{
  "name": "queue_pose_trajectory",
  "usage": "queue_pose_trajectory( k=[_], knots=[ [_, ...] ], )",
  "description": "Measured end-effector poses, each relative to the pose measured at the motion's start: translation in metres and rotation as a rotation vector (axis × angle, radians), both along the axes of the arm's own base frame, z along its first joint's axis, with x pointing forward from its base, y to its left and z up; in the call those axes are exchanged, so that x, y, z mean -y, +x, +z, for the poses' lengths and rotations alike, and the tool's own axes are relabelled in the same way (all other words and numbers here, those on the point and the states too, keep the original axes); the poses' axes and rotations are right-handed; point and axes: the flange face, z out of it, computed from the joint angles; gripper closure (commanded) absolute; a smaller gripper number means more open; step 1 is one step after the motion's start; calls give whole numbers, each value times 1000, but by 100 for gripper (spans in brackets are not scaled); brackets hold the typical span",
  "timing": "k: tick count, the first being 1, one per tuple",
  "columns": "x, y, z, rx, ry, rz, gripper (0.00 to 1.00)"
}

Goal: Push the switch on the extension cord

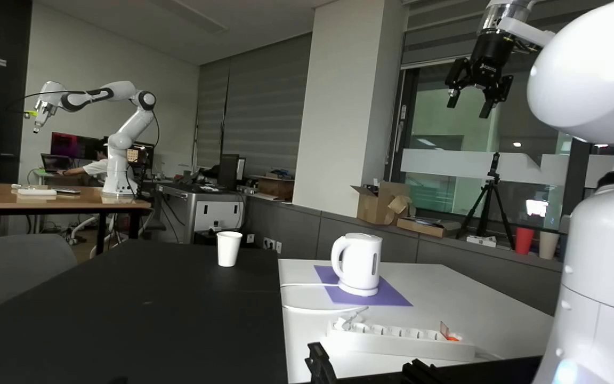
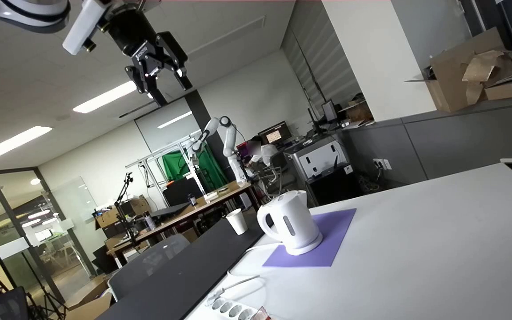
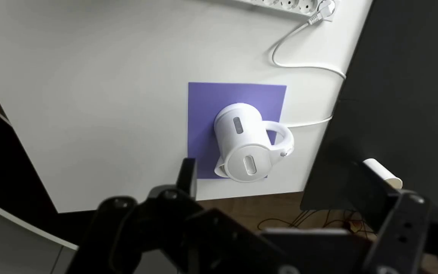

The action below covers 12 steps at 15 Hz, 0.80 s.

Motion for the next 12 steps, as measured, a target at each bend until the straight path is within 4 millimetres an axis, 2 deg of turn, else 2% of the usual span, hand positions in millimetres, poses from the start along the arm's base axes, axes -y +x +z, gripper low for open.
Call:
queue_pose_trajectory(
  k=[10, 11, 12],
  knots=[
    [0, 1, -5, -11, 6, 8, 0],
    [-1, 1, -9, -17, 16, 10, 25],
    [0, 3, -14, -25, 25, 9, 26]
  ],
)
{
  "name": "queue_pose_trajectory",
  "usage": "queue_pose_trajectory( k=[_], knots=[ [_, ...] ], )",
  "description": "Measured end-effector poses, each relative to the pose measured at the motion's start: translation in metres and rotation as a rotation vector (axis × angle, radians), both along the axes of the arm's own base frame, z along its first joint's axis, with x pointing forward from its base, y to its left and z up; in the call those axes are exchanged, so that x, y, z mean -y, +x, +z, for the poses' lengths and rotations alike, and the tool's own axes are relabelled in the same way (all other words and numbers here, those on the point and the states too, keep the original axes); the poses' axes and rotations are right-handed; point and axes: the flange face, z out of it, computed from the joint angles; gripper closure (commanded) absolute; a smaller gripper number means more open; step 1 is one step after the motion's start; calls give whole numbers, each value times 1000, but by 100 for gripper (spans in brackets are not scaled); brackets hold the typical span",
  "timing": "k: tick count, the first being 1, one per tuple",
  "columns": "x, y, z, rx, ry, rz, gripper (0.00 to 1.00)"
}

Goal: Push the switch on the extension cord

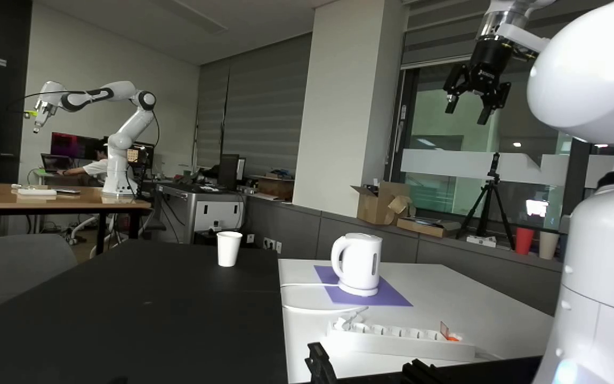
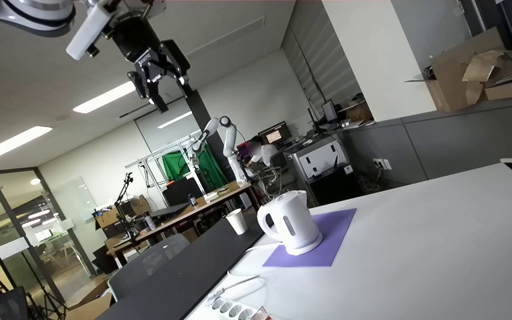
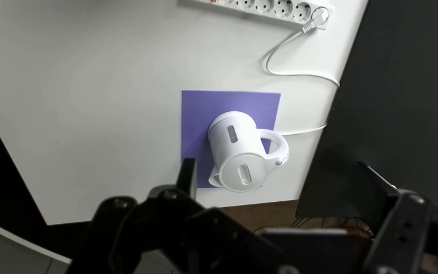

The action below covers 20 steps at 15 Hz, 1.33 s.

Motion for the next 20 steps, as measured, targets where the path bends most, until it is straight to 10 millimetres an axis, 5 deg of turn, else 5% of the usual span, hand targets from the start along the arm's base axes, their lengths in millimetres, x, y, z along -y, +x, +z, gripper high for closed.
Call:
queue_pose_trajectory(
  k=[10, 20],
  knots=[
    [11, 13, -80, -123, 83, -56, 95],
    [19, 11, -137, -226, 156, -113, 100]
  ],
)
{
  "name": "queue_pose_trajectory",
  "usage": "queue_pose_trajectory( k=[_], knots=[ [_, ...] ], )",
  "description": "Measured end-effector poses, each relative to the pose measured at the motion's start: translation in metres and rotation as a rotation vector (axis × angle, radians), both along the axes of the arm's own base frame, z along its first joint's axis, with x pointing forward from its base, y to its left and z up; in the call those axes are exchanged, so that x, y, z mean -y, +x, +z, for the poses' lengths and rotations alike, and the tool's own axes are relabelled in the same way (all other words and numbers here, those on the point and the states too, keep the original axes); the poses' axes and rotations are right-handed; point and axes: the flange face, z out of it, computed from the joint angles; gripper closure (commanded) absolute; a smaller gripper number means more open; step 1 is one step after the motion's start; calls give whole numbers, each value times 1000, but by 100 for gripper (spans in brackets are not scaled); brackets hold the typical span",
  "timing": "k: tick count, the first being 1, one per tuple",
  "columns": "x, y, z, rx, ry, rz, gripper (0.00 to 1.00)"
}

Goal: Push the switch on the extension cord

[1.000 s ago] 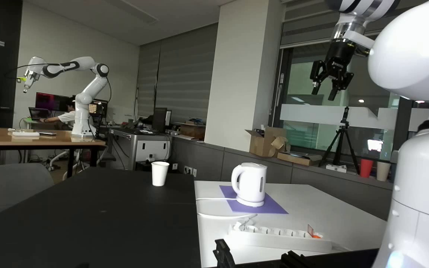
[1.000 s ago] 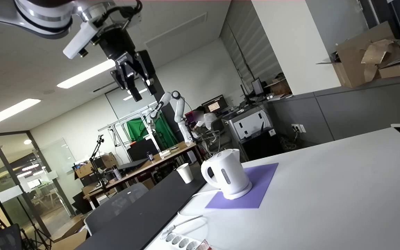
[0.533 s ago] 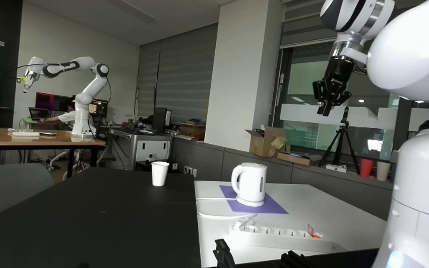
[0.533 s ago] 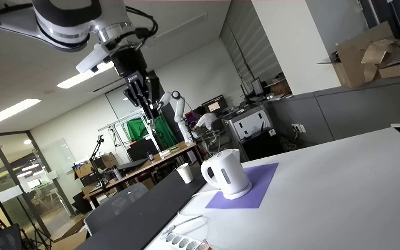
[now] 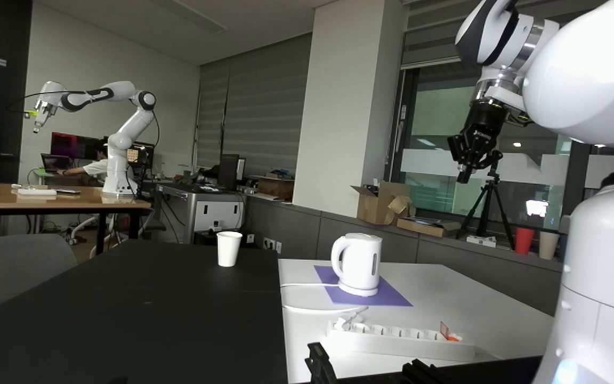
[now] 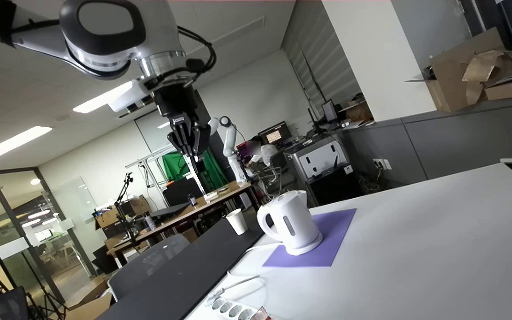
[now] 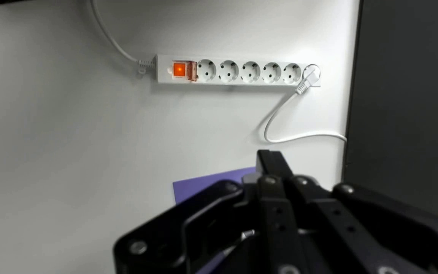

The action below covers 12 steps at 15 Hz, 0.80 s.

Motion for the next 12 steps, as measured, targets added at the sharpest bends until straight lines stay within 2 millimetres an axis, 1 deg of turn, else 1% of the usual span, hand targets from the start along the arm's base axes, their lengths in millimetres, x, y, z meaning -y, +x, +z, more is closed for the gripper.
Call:
queue_pose_trajectory(
  k=[5, 12],
  knots=[
    [2, 0, -23, -54, 17, -9, 99],
    [2, 0, -24, -57, 18, -7, 99]
  ],
)
